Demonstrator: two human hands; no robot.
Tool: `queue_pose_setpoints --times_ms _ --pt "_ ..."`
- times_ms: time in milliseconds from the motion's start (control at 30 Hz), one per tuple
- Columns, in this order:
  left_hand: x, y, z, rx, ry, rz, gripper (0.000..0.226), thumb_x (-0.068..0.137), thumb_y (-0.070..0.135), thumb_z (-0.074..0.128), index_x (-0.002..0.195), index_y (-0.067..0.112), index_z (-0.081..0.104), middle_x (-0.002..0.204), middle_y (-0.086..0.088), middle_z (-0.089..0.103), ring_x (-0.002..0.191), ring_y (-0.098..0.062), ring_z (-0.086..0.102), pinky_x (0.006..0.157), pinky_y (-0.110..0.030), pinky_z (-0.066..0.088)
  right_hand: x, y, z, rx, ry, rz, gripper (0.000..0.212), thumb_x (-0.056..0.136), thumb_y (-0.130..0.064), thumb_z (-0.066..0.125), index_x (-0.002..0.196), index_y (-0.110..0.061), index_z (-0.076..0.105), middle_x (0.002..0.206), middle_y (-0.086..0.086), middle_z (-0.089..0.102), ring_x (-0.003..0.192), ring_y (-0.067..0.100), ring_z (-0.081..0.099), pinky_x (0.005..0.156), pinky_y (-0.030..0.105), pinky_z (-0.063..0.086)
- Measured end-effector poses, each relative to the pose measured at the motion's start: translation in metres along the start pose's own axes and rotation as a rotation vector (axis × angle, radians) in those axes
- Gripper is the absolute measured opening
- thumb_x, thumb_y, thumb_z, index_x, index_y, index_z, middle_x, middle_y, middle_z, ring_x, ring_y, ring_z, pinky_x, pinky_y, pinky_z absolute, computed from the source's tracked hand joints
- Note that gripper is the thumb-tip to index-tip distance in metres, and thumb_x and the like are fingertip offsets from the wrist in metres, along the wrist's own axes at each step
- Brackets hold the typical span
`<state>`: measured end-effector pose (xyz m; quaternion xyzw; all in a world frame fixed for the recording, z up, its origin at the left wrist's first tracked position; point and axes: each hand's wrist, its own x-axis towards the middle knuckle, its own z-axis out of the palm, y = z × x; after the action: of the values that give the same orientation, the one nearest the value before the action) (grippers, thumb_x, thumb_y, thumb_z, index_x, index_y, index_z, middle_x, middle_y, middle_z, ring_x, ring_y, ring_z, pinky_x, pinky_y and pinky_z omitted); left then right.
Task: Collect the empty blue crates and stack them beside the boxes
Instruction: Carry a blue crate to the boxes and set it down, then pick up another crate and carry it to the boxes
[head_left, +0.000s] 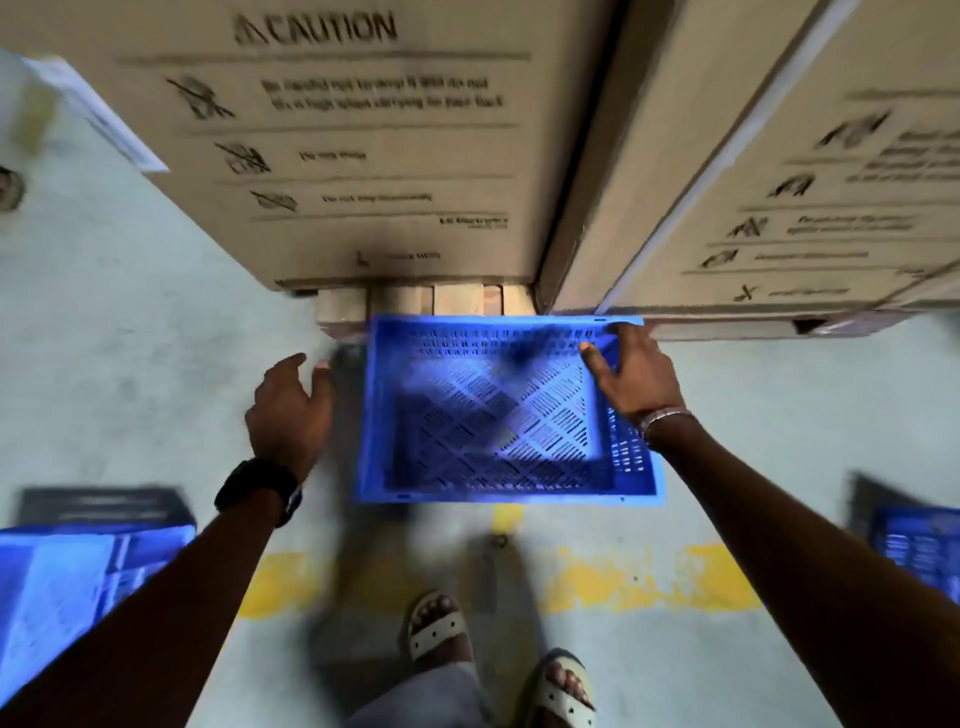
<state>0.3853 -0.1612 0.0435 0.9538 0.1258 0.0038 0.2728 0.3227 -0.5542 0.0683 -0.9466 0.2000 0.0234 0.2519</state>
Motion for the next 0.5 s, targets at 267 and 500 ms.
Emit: queue_pose_setpoints --times_ms 267,500 --pt "-0.005 0.153 -0.332 0.239 0.369 0.243 0.056 0.104 0.045 0.039 0.146 0.011 0.052 0.152 -0.014 0.052 0.140 -0.031 0.049 0.107 -0.048 0.038 -0.018 -0.305 -0.247 -0.098 0.102 -0.559 0.053 0.093 -0.050 0.048 0.129 -0.011 0.053 0.135 0.012 0.057 0.122 0.031 0.055 0.099 0.043 0.043" --pt "-0.061 0.198 -0.587 0.268 0.602 0.066 0.060 0.103 0.049 0.037 0.150 0.014 0.047 0.159 -0.009 0.043 0.146 -0.029 0.039 0.113 -0.047 0.030 -0.089 -0.544 -0.406 0.026 0.196 -0.903 0.058 0.094 -0.051 0.049 0.137 -0.012 0.048 0.141 0.009 0.051 0.126 0.027 0.050 0.102 0.040 0.038"
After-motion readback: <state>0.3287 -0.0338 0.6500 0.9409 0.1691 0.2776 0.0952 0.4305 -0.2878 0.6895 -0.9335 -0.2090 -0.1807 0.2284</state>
